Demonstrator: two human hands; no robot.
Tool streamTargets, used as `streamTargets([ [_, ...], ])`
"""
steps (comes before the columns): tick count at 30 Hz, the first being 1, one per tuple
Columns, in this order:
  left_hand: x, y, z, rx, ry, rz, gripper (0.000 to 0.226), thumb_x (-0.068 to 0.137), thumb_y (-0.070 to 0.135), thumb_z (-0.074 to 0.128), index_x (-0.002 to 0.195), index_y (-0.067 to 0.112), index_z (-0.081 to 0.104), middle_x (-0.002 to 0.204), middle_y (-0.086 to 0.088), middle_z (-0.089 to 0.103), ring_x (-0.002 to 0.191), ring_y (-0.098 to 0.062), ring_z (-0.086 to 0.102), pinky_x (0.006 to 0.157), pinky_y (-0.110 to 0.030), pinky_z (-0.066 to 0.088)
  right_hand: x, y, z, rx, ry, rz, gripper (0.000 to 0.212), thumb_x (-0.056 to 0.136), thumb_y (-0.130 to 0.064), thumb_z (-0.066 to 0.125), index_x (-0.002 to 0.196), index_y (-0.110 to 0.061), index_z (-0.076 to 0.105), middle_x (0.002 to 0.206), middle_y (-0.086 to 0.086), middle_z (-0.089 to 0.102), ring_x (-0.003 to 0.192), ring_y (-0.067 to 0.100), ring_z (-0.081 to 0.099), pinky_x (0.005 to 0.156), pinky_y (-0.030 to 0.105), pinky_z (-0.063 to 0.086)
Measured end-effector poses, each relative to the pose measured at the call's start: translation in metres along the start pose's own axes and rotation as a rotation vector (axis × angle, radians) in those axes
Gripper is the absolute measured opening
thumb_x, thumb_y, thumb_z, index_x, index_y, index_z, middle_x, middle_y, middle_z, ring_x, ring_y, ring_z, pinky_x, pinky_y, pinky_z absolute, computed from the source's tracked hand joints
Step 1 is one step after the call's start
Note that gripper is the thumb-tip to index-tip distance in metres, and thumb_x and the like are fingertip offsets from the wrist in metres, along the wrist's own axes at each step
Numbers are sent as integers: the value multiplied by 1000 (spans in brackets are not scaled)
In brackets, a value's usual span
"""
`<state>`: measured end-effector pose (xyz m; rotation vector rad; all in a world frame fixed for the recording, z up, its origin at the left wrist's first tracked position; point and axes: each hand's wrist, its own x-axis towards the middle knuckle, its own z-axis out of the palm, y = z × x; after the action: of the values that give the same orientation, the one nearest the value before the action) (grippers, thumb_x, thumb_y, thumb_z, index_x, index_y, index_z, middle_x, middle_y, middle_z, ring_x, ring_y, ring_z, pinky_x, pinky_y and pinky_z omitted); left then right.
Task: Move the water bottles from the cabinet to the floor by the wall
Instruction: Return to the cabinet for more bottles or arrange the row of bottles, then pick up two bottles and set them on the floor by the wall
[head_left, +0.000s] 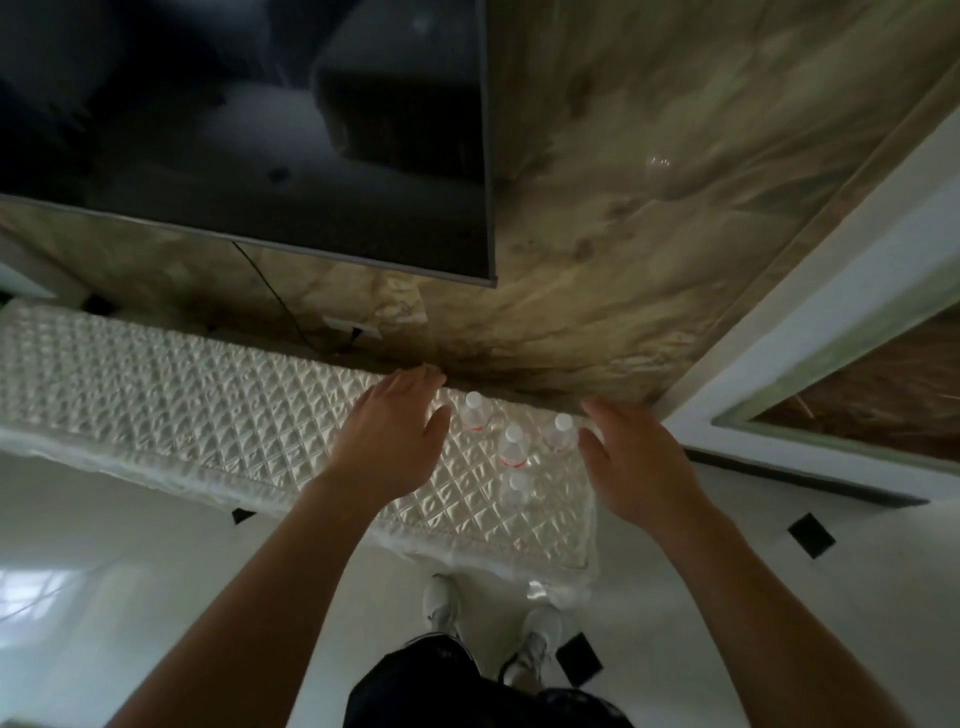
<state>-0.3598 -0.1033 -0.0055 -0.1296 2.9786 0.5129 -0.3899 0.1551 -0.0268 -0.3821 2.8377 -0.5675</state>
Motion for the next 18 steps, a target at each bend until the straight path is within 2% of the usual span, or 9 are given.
streamTargets([
  [3, 11, -12, 14, -22, -41, -2, 49, 100, 38, 43, 146, 20, 43, 153, -3, 43, 142, -20, 37, 117, -42, 31, 8, 4, 15, 18, -39, 9, 41, 98, -36, 40, 131, -15, 53, 127, 6, 60, 115, 24, 55, 95, 39, 47],
  [7, 30, -29, 38, -69, -79, -10, 52, 99, 39, 48, 147, 19, 40, 150, -5, 45, 139, -22, 41, 113, -40, 34, 19, 13, 41, 89, -104, 25, 48, 100, -34, 45, 144, -16, 45, 141, 3, 53, 129, 20, 48, 104, 32, 37],
  [11, 52, -44, 69, -127, -105, -71, 58, 97, 41, 52, 149, 22, 35, 152, -2, 42, 137, -21, 44, 108, -40, 39, 32, 23, 75, 145, -178, 36, 53, 100, -37, 46, 149, -18, 37, 152, 1, 42, 139, 17, 38, 112, 33, 31],
  [18, 90, -70, 134, -200, -158, -141, 67, 92, 44, 60, 150, 26, 30, 154, -2, 39, 136, -24, 44, 102, -41, 43, 55, 47, 135, 212, -221, 41, 59, 95, -38, 55, 149, -21, 36, 150, -3, 43, 136, 13, 40, 105, 24, 28],
])
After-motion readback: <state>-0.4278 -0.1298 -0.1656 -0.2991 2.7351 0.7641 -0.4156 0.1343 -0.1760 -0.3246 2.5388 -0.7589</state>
